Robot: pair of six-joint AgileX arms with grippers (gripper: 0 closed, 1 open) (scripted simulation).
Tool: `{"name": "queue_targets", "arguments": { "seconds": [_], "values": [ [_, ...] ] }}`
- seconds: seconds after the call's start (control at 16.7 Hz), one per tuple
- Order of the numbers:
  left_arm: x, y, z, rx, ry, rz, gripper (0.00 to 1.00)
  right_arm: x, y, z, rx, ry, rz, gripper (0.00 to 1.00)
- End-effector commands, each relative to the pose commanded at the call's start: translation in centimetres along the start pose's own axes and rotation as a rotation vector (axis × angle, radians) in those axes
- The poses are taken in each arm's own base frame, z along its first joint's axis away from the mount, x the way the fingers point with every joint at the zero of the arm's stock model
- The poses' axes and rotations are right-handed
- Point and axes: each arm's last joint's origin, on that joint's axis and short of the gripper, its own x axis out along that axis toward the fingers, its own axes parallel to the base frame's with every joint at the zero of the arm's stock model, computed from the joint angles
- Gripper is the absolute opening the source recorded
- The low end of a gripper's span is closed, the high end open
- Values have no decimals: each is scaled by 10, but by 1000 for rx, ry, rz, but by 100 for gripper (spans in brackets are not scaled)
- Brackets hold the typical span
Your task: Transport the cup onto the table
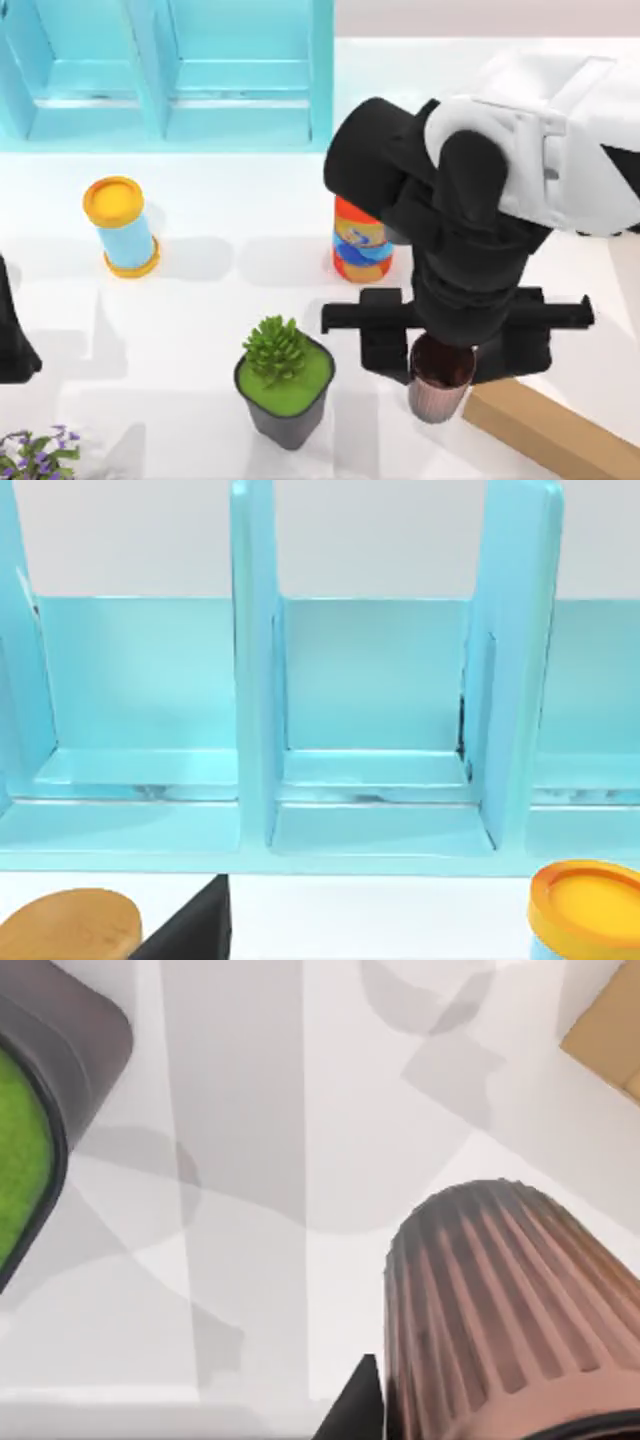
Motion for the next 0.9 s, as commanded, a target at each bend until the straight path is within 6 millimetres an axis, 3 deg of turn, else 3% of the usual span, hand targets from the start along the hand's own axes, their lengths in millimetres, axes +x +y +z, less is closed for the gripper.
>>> {"name": "queue_targets", "arguments": {
  "seconds": [0.36, 0.72, 0.9],
  "values": [
    [0, 0, 0, 0, 0, 0, 100, 41, 2, 1, -1, -2, -2, 0],
    [0, 0, 0, 0, 0, 0, 100, 46, 5, 3, -2, -16, 12, 0],
    [0, 0, 0, 0, 0, 0, 100, 46, 5, 3, -2, -16, 12, 23]
  ]
}}
